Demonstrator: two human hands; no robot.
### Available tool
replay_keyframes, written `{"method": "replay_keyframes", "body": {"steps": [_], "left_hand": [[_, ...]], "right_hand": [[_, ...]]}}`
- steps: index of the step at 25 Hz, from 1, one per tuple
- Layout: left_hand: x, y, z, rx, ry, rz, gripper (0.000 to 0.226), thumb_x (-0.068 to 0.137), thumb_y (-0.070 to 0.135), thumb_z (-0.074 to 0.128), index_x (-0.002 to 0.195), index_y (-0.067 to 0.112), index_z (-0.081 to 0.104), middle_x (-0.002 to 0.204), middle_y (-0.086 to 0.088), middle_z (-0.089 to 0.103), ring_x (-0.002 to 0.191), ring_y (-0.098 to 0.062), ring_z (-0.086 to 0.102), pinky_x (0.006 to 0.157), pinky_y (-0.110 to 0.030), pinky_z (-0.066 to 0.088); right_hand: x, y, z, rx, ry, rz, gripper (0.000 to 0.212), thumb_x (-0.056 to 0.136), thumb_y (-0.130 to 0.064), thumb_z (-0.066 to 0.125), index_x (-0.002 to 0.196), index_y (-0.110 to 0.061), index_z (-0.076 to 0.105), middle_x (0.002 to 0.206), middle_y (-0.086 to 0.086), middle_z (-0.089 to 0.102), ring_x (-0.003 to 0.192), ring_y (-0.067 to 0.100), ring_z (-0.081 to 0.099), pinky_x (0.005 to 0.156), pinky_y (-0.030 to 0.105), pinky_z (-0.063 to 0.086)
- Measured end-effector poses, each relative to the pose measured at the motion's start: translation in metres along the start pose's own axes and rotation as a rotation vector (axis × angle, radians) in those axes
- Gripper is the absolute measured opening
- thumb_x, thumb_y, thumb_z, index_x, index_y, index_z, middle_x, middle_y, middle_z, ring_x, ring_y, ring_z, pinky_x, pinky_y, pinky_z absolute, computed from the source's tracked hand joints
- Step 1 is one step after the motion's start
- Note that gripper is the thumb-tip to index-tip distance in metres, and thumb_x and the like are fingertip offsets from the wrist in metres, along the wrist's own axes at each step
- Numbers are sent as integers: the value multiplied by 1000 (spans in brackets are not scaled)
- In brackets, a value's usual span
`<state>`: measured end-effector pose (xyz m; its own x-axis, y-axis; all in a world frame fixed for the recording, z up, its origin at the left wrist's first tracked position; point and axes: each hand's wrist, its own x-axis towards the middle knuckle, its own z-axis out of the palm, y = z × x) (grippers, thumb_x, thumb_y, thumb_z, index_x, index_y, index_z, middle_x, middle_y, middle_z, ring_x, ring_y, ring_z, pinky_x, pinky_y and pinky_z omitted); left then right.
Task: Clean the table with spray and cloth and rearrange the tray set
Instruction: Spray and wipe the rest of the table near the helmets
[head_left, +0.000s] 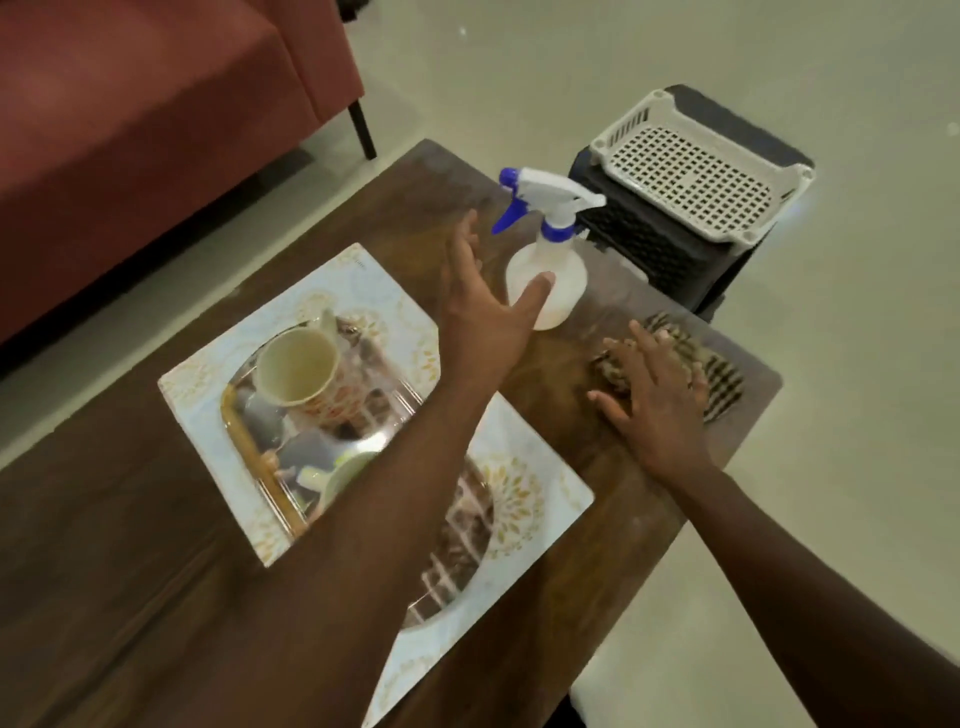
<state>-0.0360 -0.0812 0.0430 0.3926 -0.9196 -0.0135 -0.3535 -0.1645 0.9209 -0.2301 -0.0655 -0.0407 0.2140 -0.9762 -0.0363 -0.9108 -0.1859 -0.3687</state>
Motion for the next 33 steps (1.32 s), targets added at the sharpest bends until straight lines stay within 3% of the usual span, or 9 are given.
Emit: {"method": "replay_keyframes", "body": {"steps": [3, 5, 9, 13, 20, 22, 26, 29, 33], "left_hand": [[23, 6, 42, 58, -22, -3, 115, 73, 40, 84, 157, 19, 9, 164, -6, 22, 144, -24, 35, 103, -25, 31], [35, 6, 61, 62, 29, 0, 120, 71, 44, 85, 157, 15, 6, 163, -8, 24, 143, -25, 36, 105, -26, 32], [56, -6, 84, 33, 68, -26, 111, 74, 34, 84, 155, 14, 10, 154, -10, 42, 131, -26, 52, 101, -25, 34], [64, -20, 85, 63, 38, 9, 97, 85, 21, 75, 154, 8, 8, 156, -13, 38, 135, -29, 49, 97, -14, 30], [16, -19, 60, 110, -76, 7, 101, 87, 29, 74, 156, 8, 4, 155, -15, 41, 137, -33, 46, 111, -41, 39], [-3, -13, 39, 74, -52, 18, 101, 85, 27, 76, 157, 9, 7, 151, -16, 46, 132, -33, 52, 108, -43, 44], [-56, 7, -38, -38, 13, -16, 99, 82, 21, 80, 156, 19, 14, 138, -10, 61, 122, -20, 61, 89, -10, 45], [-103, 8, -115, -130, 124, -26, 98, 81, 23, 80, 155, 24, 17, 145, -8, 54, 122, -13, 61, 91, -9, 49], [-176, -6, -226, -103, 408, -95, 65, 87, 15, 74, 141, 9, 39, 96, 15, 56, 85, 27, 55, 66, 6, 39]], "right_hand": [[15, 28, 0, -116, -134, 23, 68, 87, -55, 52, 145, -45, 18, 159, -9, -3, 145, 23, -11, 105, 70, 3], [20, 41, 6, -134, -140, 25, 66, 88, -60, 47, 145, -45, 18, 159, -9, -1, 145, 23, -11, 104, 71, 5], [22, 53, 21, -222, -33, -16, 59, 89, -63, 29, 139, -33, 37, 149, 3, 34, 139, 31, 20, 100, 68, 19], [30, 53, 21, -267, 29, -104, 45, 90, -48, 46, 129, -25, 48, 129, 9, 50, 118, 35, 39, 87, 57, 32], [-2, 24, 14, -89, 130, -82, 44, 87, -52, 36, 122, -27, 48, 121, 7, 55, 109, 31, 41, 83, 53, 34], [-15, 0, 2, 19, 168, -62, 44, 87, -53, 37, 121, -28, 48, 123, 6, 54, 109, 28, 38, 85, 54, 36], [-50, -73, -33, 115, 209, -172, 47, 86, -56, 41, 122, -28, 50, 123, -1, 52, 110, 22, 37, 82, 46, 30], [-92, -133, -44, 140, 199, -321, 45, 85, -54, 44, 122, -30, 47, 123, -6, 48, 109, 20, 39, 80, 47, 35], [-167, -232, -24, 259, 197, -450, 43, 81, -49, 49, 119, -27, 46, 119, 3, 57, 109, 26, 46, 85, 45, 32]]}}
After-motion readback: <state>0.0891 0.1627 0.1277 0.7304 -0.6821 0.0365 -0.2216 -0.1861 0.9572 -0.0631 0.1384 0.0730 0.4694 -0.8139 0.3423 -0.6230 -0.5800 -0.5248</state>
